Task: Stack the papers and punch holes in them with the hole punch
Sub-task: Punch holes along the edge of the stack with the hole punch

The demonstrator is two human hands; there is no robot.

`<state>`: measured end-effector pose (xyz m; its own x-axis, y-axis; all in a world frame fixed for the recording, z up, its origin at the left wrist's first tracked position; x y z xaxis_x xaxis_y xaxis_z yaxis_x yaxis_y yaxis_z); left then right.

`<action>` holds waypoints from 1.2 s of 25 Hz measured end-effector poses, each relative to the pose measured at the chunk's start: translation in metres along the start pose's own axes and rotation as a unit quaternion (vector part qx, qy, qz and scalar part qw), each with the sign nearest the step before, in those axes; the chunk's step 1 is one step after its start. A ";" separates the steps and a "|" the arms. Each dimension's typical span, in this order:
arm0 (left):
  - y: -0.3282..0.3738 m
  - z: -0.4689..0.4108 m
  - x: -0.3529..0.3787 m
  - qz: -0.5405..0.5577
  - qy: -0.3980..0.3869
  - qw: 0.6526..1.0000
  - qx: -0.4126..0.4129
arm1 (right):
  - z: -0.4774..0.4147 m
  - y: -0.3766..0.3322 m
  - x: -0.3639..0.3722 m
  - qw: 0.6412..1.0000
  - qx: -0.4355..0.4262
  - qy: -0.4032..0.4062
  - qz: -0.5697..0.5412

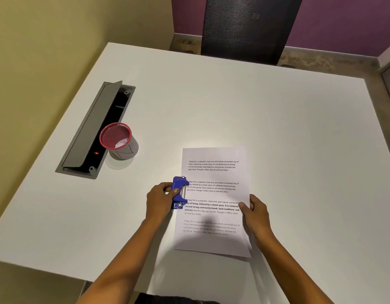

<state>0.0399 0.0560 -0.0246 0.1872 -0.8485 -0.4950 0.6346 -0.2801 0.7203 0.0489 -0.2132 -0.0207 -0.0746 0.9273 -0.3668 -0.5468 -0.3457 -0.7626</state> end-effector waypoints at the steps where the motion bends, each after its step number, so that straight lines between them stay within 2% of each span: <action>1: 0.000 0.000 0.000 0.004 0.001 1.000 -0.002 | 0.000 0.000 0.000 1.000 0.000 0.002 0.000; 17: -0.003 -0.003 -0.003 0.018 -0.001 1.000 -0.019 | -0.007 0.001 0.002 1.000 -0.011 0.002 0.003; 24: 0.002 -0.011 -0.007 0.055 0.008 0.988 -0.143 | -0.009 -0.001 0.003 1.000 -0.008 0.001 0.017; 30: 0.000 -0.019 -0.005 0.008 0.006 0.987 -0.163 | -0.012 0.000 0.006 0.999 0.006 0.006 0.038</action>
<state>0.0536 0.0685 -0.0313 0.2079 -0.8454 -0.4920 0.8384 -0.1050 0.5348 0.0586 -0.2092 -0.0293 -0.1069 0.8966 -0.4297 -0.5503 -0.4133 -0.7255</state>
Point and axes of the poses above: each hand's wrist, its own z-axis away from the middle knuckle, its own x-axis out of the palm, y = z × x, the point moved 3 cm from there along -z, towards the middle knuckle, and after that the axes turned 2 degrees about z, right-handed, at the moved point
